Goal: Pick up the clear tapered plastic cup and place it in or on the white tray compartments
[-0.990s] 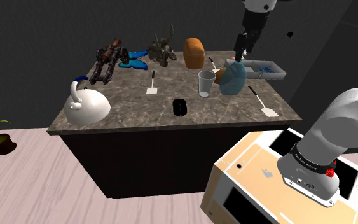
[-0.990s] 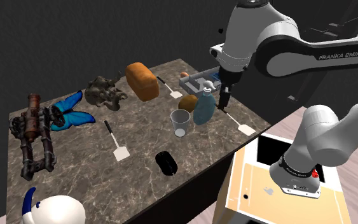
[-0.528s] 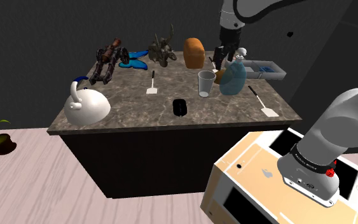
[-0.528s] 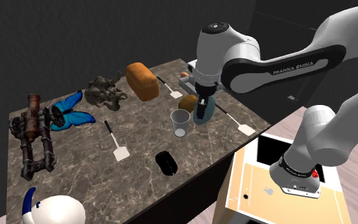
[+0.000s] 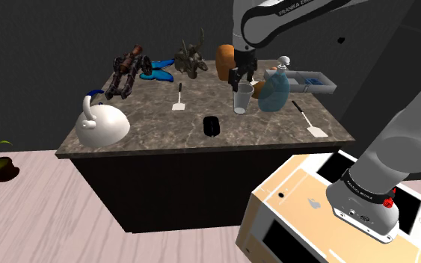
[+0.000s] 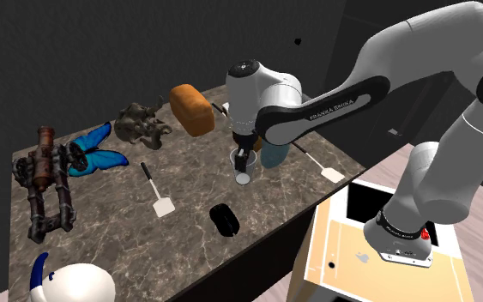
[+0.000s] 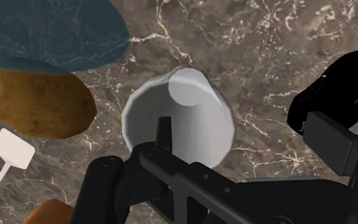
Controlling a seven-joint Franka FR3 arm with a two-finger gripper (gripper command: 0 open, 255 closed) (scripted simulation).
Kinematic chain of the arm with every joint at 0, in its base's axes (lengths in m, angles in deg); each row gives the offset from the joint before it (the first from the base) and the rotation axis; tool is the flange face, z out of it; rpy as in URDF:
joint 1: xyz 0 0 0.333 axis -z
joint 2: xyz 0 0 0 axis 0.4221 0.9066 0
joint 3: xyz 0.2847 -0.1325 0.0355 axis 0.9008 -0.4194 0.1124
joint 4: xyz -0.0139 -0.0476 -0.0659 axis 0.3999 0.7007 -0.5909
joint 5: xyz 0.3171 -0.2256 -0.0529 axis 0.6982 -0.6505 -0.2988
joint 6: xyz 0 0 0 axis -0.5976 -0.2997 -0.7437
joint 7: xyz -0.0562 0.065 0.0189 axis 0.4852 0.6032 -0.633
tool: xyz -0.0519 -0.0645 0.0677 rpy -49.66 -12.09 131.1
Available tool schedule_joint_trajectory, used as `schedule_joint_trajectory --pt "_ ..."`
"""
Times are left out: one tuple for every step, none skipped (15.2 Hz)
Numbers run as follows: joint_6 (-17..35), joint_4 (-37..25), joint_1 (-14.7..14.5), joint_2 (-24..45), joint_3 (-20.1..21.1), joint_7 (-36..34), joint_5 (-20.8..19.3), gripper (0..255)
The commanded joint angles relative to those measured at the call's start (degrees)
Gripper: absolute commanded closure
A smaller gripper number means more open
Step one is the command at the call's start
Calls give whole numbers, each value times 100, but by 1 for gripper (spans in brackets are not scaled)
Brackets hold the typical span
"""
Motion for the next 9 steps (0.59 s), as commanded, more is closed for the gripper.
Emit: schedule_joint_trajectory --pt "151 -260 -3 478 22 -151 -128 0" --pt "164 -308 -8 549 21 -173 -146 0" --pt "237 -265 -5 580 15 -181 -160 0" --pt "309 -223 -1 612 10 -190 -174 0" --pt "382 -183 3 645 5 -200 -188 0" --pt "454 -144 6 679 0 -209 -203 0" --pt "527 -106 10 715 -5 -219 -219 0" --pt "599 -70 14 751 -10 -230 -235 0" --pt "712 -15 20 811 -19 -247 -262 0"
